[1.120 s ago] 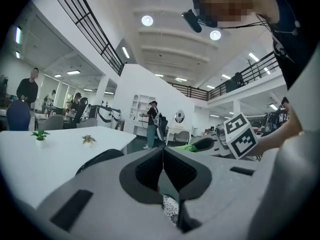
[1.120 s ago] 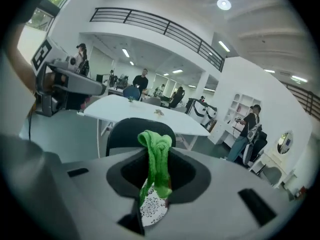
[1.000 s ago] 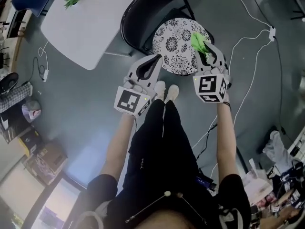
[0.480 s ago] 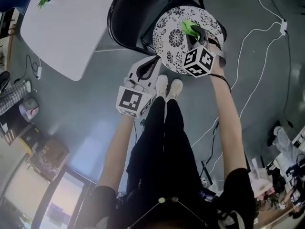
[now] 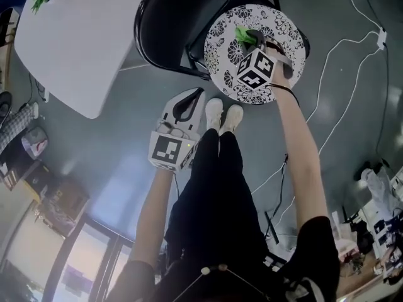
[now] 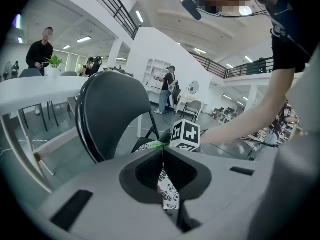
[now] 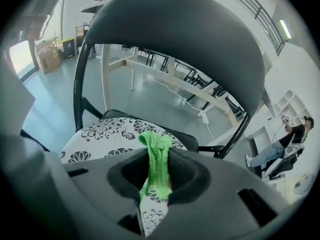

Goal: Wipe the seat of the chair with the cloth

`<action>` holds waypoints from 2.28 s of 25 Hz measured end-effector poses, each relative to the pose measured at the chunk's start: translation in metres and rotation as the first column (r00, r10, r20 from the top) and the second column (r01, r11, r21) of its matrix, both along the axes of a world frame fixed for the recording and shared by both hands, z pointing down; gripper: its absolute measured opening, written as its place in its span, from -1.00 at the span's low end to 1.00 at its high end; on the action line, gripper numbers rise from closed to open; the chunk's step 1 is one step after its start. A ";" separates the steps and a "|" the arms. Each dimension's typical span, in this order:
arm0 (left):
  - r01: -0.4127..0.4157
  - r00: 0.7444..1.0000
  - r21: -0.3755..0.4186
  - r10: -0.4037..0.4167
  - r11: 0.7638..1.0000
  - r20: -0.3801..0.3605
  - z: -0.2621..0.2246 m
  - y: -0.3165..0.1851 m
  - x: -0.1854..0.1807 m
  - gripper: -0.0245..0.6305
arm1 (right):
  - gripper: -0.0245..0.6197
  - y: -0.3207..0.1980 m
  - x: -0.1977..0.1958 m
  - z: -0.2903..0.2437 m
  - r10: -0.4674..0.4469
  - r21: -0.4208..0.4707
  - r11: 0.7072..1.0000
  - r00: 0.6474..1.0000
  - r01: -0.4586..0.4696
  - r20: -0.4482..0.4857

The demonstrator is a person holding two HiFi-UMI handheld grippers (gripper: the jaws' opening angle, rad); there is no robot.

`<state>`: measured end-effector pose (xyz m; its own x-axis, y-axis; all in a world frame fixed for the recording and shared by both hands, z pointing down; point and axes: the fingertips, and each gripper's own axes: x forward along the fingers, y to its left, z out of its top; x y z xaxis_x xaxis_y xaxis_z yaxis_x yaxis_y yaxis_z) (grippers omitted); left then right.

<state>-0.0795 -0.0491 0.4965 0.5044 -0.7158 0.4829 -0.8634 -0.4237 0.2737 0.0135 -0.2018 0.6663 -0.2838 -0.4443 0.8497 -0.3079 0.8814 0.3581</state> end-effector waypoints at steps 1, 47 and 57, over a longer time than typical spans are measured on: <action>0.004 1.000 -0.004 -0.003 1.000 0.002 0.002 0.001 -0.003 -0.91 | -0.64 -0.003 -0.004 0.003 -0.004 0.001 1.000 1.000 0.004 0.001; 0.044 0.999 -0.078 -0.045 0.996 -0.010 0.026 0.016 0.002 -0.91 | -0.64 0.223 -0.001 0.062 -0.372 -0.392 0.860 0.927 0.328 -0.039; 0.047 0.999 -0.083 -0.049 0.995 -0.017 0.024 0.015 0.003 -0.91 | -0.64 0.132 0.015 0.042 -0.214 -0.270 0.944 0.974 0.187 -0.075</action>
